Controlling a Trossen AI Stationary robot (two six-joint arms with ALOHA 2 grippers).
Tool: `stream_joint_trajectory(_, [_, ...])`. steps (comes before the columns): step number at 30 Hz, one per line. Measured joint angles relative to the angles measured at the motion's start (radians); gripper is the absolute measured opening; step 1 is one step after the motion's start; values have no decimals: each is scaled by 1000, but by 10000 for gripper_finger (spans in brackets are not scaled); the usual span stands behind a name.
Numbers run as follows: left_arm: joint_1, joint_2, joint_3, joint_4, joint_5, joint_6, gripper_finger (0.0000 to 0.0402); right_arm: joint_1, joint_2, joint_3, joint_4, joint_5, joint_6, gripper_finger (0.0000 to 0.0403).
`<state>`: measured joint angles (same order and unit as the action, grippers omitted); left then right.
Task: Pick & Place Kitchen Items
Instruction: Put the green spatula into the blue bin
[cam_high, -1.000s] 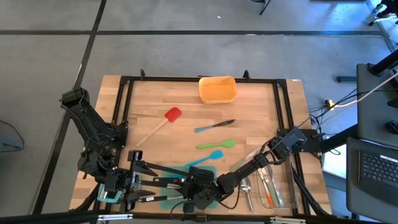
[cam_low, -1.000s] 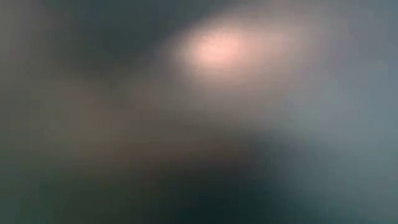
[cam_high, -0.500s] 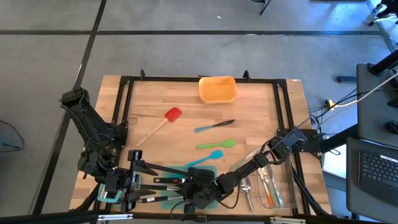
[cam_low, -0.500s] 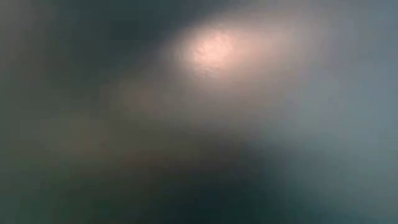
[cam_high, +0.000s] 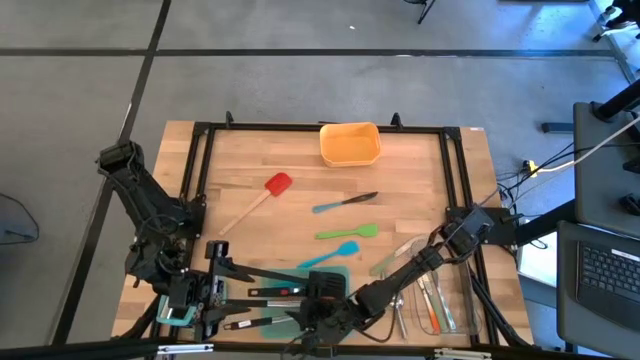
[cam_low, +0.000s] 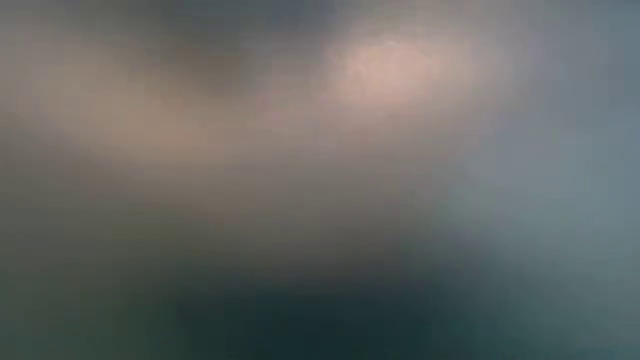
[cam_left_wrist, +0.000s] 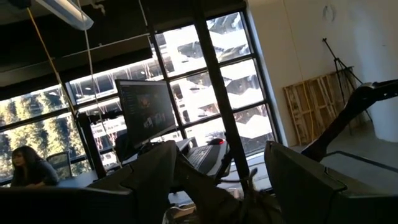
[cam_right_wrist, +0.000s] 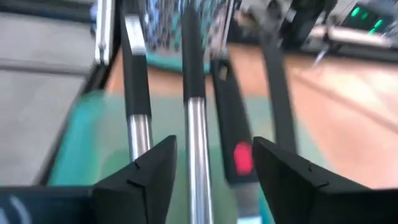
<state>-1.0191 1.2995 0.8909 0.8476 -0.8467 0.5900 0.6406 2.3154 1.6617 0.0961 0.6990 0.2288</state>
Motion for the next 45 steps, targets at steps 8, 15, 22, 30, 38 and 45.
stream_joint_trajectory(8, [0,0,0,-14,-32,-13,242,51,-107,17,-115,80,-65,218])
stream_joint_trajectory(15, [43,0,0,-88,-272,-72,242,95,-195,17,-396,258,-3,218])
stream_joint_trajectory(22, [178,0,0,-335,-320,-257,242,89,-244,18,-714,244,218,218])
stream_joint_trajectory(30, [309,0,0,-561,-252,-413,242,86,-240,-59,-765,105,289,218])
stream_joint_trajectory(38, [389,0,0,-582,-195,-415,242,61,-287,-205,-683,110,445,218])
stream_joint_trajectory(45, [458,0,0,-633,-142,-443,242,40,-418,-459,-369,149,383,217])
